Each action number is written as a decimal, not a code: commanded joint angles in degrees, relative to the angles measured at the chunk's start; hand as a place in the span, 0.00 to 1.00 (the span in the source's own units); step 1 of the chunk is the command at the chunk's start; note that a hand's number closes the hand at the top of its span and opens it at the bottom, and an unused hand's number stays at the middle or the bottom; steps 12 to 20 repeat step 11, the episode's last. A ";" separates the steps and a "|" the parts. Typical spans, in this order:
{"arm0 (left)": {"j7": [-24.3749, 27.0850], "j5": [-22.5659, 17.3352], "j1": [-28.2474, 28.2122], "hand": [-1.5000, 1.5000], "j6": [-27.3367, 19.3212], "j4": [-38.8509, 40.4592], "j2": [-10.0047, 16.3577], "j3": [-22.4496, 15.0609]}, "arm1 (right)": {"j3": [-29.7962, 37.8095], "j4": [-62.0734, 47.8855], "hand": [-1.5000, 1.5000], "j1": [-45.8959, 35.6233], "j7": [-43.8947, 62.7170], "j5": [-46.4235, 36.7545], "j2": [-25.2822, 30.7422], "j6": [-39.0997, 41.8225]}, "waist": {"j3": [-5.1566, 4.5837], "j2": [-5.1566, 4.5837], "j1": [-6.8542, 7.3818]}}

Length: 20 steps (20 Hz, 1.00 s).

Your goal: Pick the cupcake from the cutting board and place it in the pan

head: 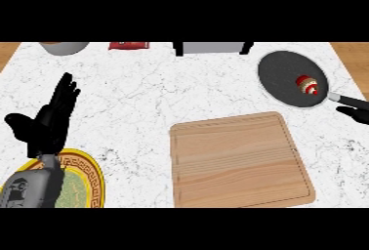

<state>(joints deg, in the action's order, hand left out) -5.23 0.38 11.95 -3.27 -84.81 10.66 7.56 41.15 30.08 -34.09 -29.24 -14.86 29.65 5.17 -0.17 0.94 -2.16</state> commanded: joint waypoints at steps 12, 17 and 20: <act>-1.93 -0.47 -2.01 0.50 0.46 -3.50 0.42 0.15 | -3.82 49.34 0.00 25.18 21.36 6.61 -12.13 7.10 | -0.09 0.09 -0.23; -1.93 -0.47 -2.01 0.50 0.46 -3.50 0.42 0.15 | -3.82 49.34 0.00 25.18 21.36 6.61 -12.13 7.10 | -0.09 0.09 -0.23; -1.93 -0.47 -2.01 0.50 0.46 -3.50 0.42 0.15 | -3.82 49.34 0.00 25.18 21.36 6.61 -12.13 7.10 | -0.09 0.09 -0.23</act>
